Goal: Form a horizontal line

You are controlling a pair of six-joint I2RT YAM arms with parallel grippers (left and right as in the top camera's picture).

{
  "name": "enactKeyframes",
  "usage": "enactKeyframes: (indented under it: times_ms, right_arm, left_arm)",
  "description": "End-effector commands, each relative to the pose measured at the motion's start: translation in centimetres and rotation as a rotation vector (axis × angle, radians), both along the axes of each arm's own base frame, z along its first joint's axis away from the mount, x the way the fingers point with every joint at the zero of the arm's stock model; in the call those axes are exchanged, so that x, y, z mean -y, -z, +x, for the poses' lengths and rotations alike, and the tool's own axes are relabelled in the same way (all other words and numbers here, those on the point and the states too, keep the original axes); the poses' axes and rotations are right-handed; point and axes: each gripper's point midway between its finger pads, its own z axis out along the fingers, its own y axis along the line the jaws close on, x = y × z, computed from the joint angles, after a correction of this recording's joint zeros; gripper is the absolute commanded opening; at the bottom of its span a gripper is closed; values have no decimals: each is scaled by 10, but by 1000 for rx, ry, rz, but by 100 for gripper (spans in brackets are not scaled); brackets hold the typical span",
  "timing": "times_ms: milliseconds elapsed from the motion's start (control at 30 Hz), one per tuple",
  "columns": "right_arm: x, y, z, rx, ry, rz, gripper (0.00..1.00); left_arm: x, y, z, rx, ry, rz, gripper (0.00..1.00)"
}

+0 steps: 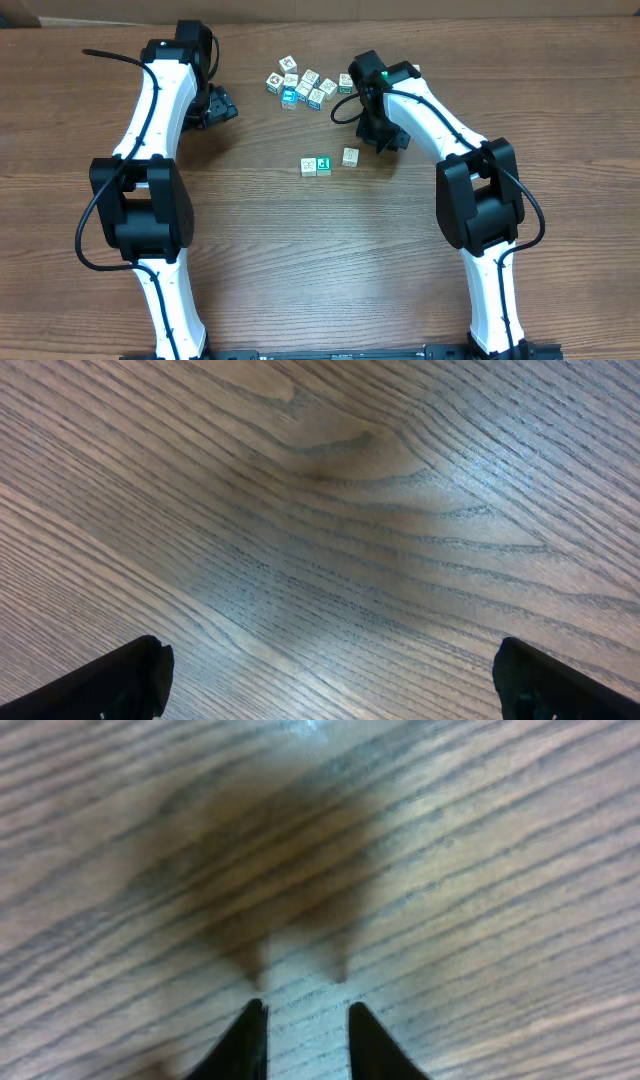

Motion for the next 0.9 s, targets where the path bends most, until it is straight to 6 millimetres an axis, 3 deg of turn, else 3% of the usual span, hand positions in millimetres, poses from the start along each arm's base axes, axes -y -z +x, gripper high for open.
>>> enactKeyframes:
  times_ms: [0, 100, 167, 867]
  right_arm:
    - [-3, -10, 0, 14, -5, 9, 17]
    - [-12, -9, -3, -7, -24, 57, 12]
    - [-19, -8, -5, -23, -64, 98, 4]
    - [-54, -9, -22, -98, -216, 256, 4]
  left_arm:
    - [0, -15, 5, 39, 6, 9, 100]
    - [0, -15, 5, 39, 6, 9, 100]
    - [0, -15, 5, 39, 6, 9, 100]
    - [0, -15, 5, 39, 6, 9, 99]
